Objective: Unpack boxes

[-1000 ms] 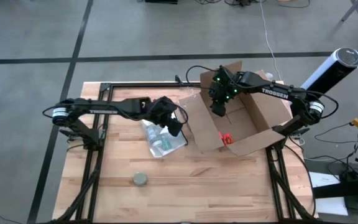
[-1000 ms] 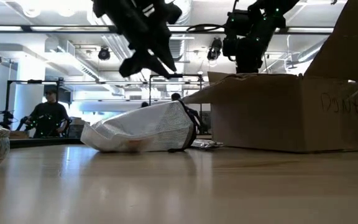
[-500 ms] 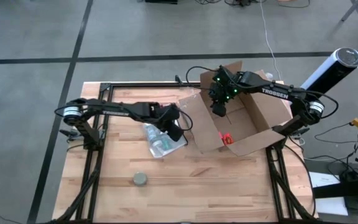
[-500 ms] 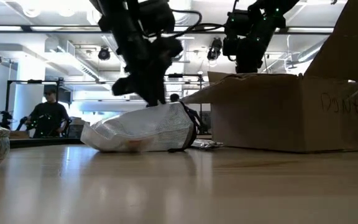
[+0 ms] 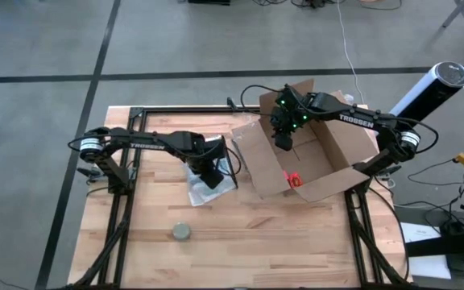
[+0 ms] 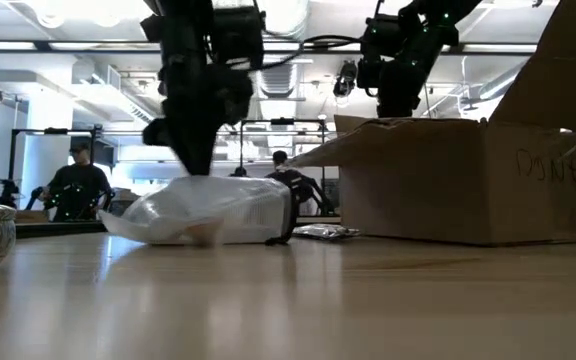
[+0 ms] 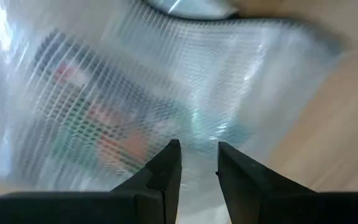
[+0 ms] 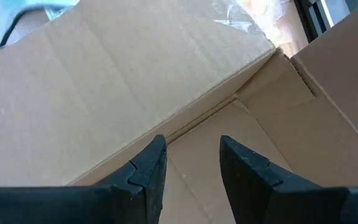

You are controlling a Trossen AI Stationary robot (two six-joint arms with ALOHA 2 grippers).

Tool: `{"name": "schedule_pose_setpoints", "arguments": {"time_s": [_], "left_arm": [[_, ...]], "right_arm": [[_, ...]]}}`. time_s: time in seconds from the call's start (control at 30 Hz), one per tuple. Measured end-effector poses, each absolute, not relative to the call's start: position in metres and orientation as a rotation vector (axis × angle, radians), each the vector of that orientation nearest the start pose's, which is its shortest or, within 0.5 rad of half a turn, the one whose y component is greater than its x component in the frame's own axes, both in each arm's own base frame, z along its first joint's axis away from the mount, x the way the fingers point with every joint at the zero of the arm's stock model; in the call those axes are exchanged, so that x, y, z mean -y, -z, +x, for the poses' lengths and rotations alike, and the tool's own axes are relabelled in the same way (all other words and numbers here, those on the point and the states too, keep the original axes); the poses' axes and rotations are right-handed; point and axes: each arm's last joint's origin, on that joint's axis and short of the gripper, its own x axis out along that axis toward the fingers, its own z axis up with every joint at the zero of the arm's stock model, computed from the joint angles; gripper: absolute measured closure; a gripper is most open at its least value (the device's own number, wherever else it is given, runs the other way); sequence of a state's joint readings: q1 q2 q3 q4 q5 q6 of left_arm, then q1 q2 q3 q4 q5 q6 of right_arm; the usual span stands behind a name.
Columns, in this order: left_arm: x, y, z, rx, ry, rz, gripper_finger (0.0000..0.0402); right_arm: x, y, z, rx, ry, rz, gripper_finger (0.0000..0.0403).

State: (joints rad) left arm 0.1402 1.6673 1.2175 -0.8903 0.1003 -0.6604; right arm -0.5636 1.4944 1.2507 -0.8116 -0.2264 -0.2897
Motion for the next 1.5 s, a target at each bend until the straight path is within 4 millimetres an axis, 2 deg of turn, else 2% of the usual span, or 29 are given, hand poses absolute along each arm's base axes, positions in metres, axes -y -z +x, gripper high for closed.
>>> {"name": "schedule_pose_setpoints", "arguments": {"time_s": [0.33,0.47,0.8,1.13,1.33,1.5], "left_arm": [[-0.044,-0.243,0.335,-0.924,-0.391,-0.798,0.0321],[-0.045,-0.243,0.342,-0.865,-0.371,-0.800,0.0320],[-0.048,-0.218,0.355,-0.906,-0.400,-0.760,0.0320],[-0.049,-0.197,0.369,-0.918,-0.358,-0.711,0.0319],[-0.046,-0.187,0.361,-1.058,-0.306,-0.691,0.0319],[-0.039,-0.183,0.345,-1.247,-0.285,-0.721,0.0319]], "right_arm": [[0.155,-0.283,0.258,-0.993,0.162,0.137,0.0300],[0.156,-0.284,0.259,-0.977,0.165,0.129,0.0306],[0.157,-0.285,0.260,-0.964,0.168,0.122,0.0320],[0.157,-0.286,0.261,-0.943,0.180,0.128,0.0337],[0.158,-0.286,0.262,-0.934,0.183,0.126,0.0345],[0.159,-0.287,0.263,-0.916,0.188,0.120,0.0348]]}}
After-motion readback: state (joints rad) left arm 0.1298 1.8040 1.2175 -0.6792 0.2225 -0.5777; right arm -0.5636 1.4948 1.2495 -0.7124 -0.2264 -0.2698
